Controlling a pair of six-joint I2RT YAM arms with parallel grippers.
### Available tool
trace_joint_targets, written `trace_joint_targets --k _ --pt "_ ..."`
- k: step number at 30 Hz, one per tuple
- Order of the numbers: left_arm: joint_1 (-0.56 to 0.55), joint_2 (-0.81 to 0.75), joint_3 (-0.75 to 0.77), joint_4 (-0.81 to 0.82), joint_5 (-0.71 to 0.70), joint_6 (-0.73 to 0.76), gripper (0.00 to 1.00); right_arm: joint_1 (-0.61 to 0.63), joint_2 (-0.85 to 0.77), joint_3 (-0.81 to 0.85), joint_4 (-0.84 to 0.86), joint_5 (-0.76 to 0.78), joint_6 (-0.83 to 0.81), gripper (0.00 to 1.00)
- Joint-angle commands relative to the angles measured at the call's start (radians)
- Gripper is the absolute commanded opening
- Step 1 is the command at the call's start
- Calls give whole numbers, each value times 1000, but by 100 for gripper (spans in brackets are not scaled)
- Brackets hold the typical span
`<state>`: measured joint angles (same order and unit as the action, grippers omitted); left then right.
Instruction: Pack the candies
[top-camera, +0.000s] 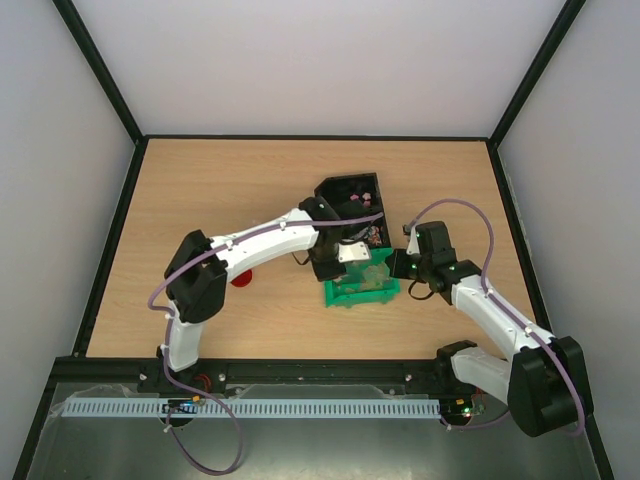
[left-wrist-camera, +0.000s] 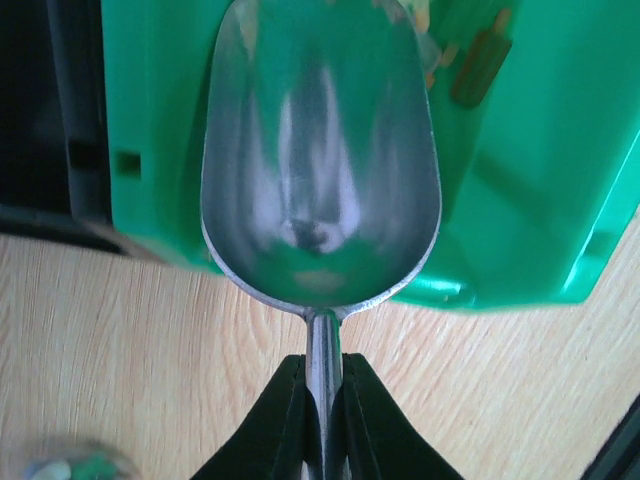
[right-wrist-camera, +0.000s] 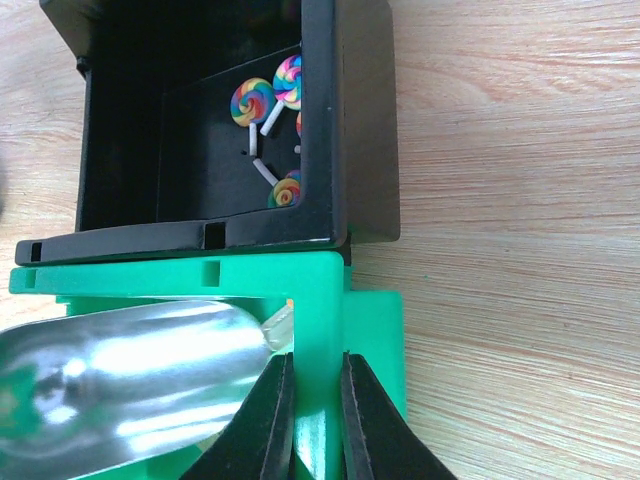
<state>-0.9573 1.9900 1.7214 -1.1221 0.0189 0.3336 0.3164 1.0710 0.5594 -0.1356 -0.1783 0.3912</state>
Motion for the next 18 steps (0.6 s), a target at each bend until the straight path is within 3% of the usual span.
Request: trace_joint_targets --k 1,13,18 --pt "-4 70 -59 78 22 17 2 13 -32 4 95 -93 8 1" --pt "-7 -13 -174 31 -29 7 2 13 -22 7 92 -84 -2 1" --pt "-25 90 -115 80 -22 6 2 13 -17 -4 127 -135 5 1"
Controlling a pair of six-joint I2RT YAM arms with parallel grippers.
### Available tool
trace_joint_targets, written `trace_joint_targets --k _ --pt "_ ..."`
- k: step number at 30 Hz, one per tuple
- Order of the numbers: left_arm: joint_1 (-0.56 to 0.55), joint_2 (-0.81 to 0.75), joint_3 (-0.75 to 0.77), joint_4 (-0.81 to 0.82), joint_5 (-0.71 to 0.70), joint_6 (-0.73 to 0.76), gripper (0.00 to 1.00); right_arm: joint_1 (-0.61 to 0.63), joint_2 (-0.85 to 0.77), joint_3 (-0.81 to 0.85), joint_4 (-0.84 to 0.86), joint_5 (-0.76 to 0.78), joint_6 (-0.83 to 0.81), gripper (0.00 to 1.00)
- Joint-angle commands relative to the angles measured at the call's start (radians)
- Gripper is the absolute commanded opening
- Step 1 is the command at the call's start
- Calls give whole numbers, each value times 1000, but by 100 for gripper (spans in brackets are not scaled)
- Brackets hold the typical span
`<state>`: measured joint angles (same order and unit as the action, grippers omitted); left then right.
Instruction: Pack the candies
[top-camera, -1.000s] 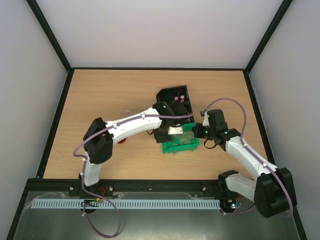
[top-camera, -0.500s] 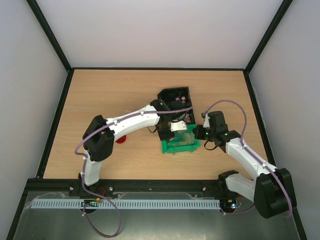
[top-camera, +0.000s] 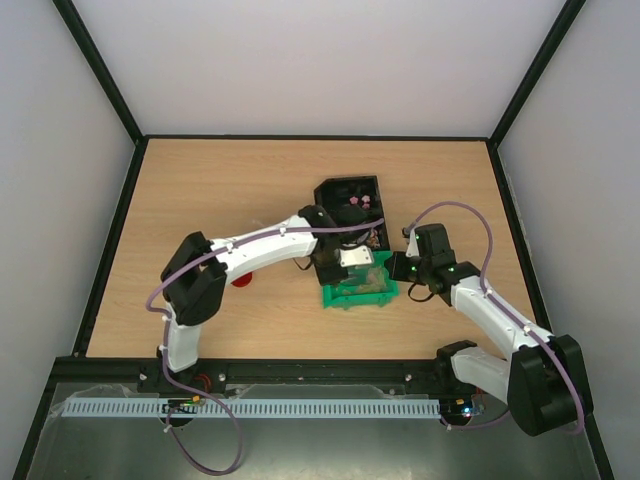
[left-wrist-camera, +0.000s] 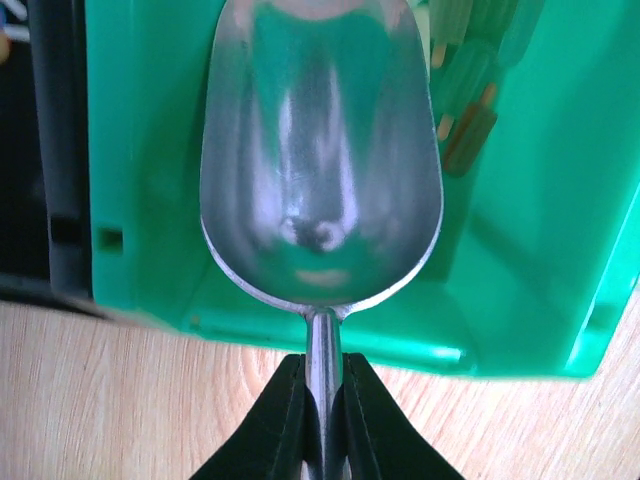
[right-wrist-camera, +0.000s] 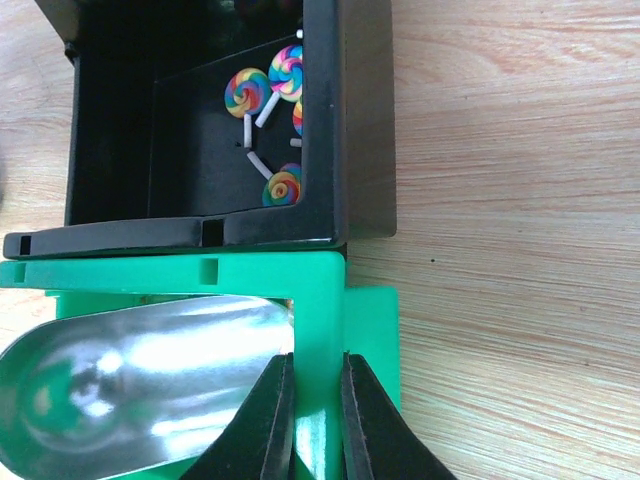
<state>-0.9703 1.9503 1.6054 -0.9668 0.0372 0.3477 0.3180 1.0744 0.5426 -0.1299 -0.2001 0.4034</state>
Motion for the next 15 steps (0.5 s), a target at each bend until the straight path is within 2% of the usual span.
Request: trace_joint_targets --k 1,4,7,15 --pt "-18 150 23 -59 -24 -8 2 12 -20 9 129 -124 -1 1" --pt "-34 183 53 -6 25 3 2 12 -15 -1 150 -149 6 1" --pt "-41 164 21 74 77 23 2 12 -14 -3 158 -166 7 1" --pt "36 -18 -299 433 277 24 2 12 -16 -13 163 -136 8 1"
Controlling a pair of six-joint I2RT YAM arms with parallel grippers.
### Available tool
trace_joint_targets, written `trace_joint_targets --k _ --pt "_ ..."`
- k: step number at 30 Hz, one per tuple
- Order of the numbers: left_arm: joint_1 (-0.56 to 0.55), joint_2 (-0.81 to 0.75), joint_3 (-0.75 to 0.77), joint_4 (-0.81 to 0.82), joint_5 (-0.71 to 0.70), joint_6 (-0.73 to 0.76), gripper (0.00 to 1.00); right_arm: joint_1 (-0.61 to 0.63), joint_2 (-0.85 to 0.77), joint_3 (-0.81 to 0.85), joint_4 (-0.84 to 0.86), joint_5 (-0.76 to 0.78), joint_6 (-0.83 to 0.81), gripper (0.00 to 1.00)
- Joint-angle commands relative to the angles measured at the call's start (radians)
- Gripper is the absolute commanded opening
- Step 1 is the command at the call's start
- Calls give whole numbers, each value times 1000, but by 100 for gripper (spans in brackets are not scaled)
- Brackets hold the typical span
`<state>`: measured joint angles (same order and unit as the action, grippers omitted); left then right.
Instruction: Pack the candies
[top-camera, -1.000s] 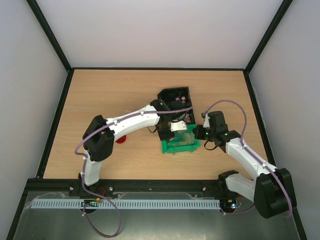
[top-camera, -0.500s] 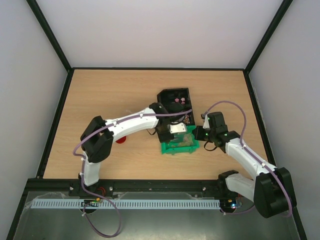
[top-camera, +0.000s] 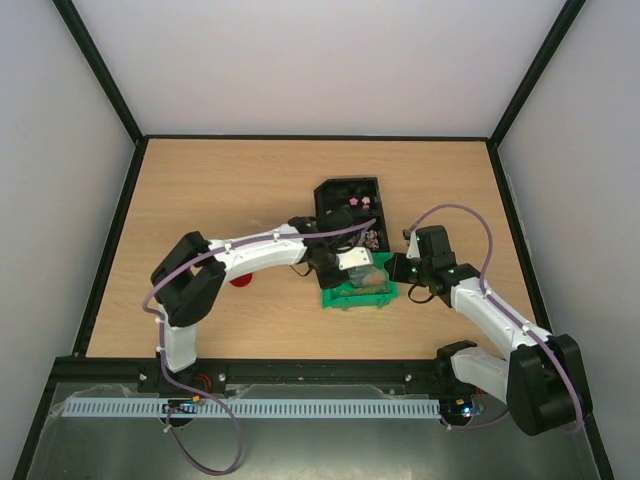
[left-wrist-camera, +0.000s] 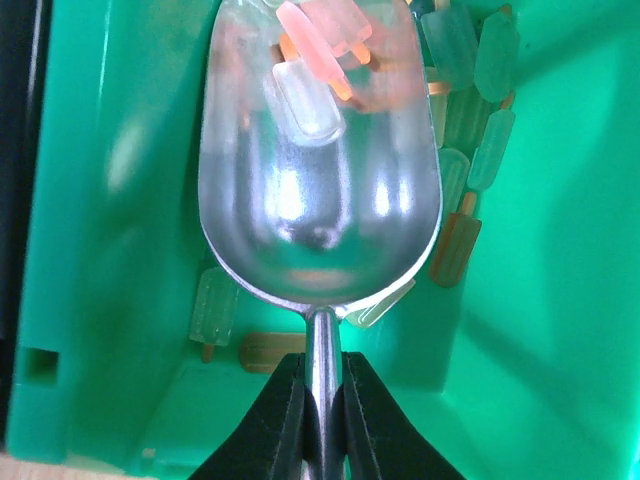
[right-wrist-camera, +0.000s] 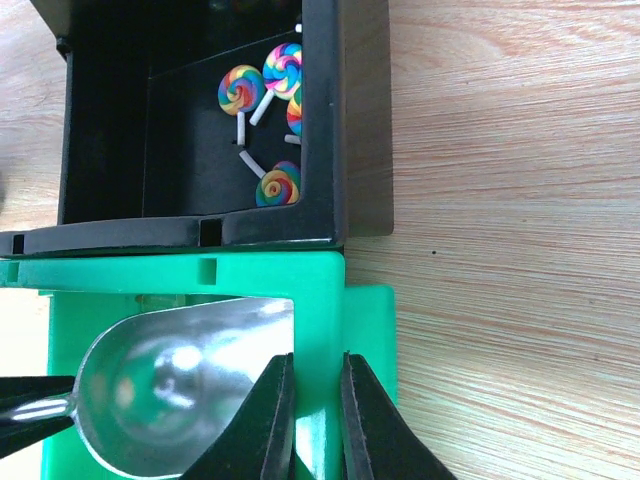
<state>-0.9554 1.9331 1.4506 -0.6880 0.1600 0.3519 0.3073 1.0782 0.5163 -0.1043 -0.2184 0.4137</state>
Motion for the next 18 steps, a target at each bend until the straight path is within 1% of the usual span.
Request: trace_joint_targets --k 1,6,9,12,18 --pt "30 -13 -166 185 158 18 2 23 -21 14 135 -113 -4 1" --pt "65 -68 -245 320 227 -2 2 23 -11 16 129 -97 -13 1" --pt "75 -98 -274 375 236 -9 2 22 -5 23 120 -85 -23 1" --pt "96 -118 -286 393 243 -21 2 21 -5 26 106 -61 -34 1" --pt "133 -168 -297 368 249 -3 2 18 5 25 91 7 -49 1"
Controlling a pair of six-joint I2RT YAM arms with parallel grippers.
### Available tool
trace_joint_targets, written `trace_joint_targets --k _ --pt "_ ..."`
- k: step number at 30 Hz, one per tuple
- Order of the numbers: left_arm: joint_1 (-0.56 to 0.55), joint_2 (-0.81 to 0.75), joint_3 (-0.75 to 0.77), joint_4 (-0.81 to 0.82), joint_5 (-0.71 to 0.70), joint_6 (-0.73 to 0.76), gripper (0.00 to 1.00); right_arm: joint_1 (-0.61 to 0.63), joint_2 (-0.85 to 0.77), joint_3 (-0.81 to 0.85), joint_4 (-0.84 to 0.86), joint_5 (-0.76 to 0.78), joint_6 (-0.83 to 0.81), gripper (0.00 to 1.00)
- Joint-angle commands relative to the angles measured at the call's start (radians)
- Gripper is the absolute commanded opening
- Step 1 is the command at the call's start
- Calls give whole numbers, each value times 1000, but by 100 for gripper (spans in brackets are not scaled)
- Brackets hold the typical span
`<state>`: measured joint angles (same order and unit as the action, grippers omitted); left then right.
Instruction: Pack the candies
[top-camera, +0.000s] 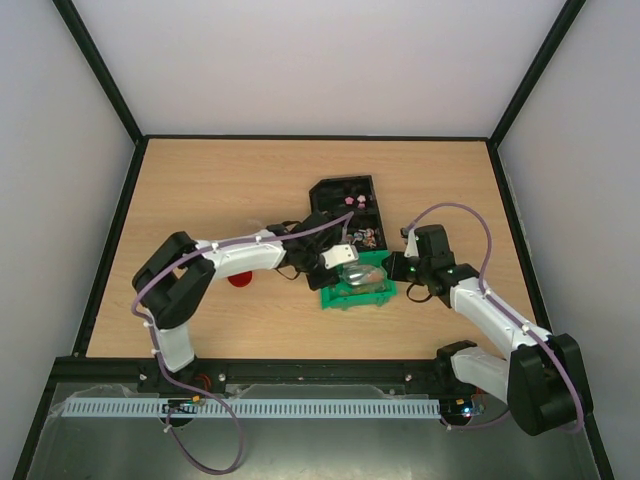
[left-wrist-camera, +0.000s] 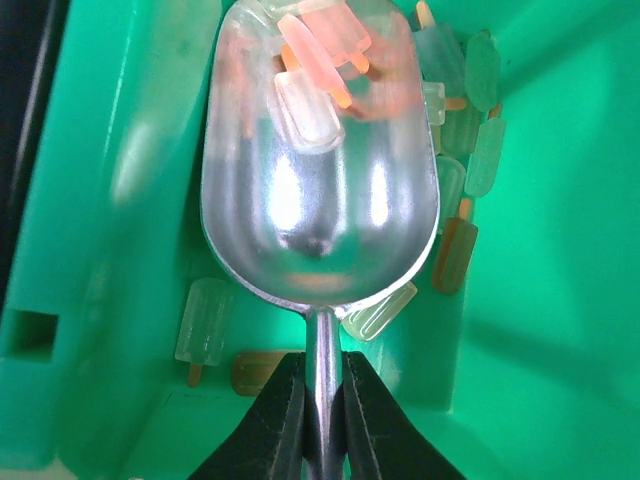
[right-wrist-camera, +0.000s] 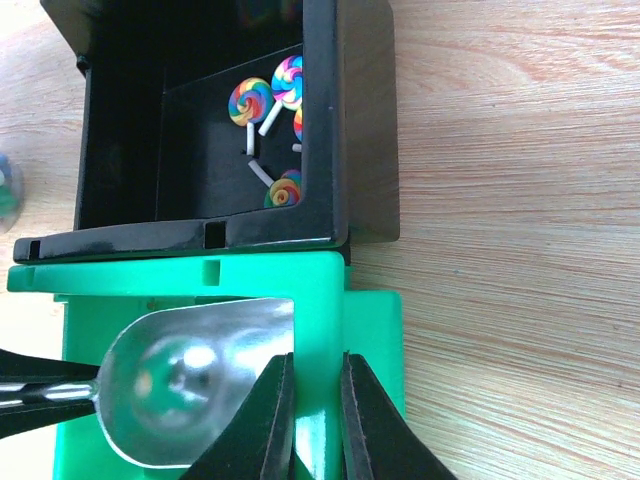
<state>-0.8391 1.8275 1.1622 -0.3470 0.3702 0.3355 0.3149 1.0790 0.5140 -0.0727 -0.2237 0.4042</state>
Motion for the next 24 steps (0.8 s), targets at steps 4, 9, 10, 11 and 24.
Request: trace_joint_targets --k 4,9,10,11,24 --pt "17 -95 -12 -16 39 49 2 6 24 35 52 75 -47 1" --pt "18 -132 -54 -37 37 85 2 -5 39 36 56 82 -46 1" --pt "22 -137 -66 -34 37 90 2 -6 39 36 58 75 -45 1" --pt "28 -142 -79 -30 39 93 2 -8 39 34 60 68 -46 1" --pt "99 -286 -249 163 159 120 2 -13 51 36 60 22 -74 1"
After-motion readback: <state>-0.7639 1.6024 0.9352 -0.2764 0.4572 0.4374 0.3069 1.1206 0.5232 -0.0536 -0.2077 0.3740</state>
